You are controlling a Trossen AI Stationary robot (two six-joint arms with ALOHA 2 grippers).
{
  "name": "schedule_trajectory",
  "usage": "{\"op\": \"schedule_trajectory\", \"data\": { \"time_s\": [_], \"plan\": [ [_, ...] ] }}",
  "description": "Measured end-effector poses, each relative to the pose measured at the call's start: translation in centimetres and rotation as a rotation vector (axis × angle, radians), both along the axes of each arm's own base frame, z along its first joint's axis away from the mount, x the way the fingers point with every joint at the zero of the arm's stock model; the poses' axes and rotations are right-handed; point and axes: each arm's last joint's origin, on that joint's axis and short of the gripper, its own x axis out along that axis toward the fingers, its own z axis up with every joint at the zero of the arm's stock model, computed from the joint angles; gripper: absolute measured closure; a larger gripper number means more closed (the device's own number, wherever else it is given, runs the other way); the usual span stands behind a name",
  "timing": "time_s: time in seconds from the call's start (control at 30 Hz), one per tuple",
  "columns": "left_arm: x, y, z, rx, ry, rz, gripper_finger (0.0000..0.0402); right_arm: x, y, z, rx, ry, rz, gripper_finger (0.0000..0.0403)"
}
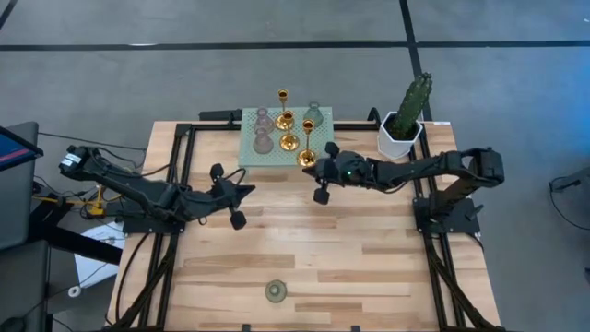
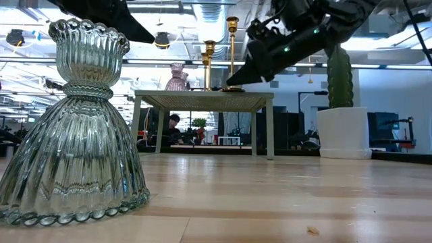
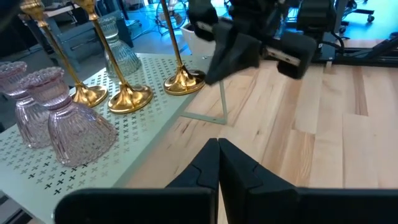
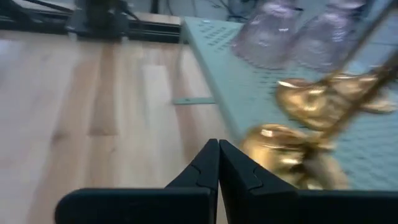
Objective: Pick & Place candle stick holders
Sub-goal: Put the gold candle holder on the shelf
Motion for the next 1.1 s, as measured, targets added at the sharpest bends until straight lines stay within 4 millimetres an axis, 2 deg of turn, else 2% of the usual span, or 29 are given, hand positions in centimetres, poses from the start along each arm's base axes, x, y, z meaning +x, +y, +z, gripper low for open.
{"op": "schedule_trajectory", "data": {
  "time_s": [0.2,0.53,0.93,1.1],
  "plan": [
    [0.0,0.0,0.0,0.004,0.001,-0.001,0.0400,-0.8,-0.2,1.4,-0.068,-0.005,-0.066,0.0403],
    [0.0,0.0,0.1,0.002,-0.005,-0.001,0.0399,-0.5,-1.0,0.1,-0.068,0.042,-0.089,0.0403],
    [0.0,0.0,0.1,-0.002,-0.008,-0.001,0.0399,-0.8,-3.8,0.3,-0.055,-0.002,-0.091,0.0403],
    [0.0,0.0,0.1,-0.003,-0.010,-0.001,0.0399,0.0,-4.8,-0.4,-0.040,-0.030,-0.064,0.0403]
  ]
}}
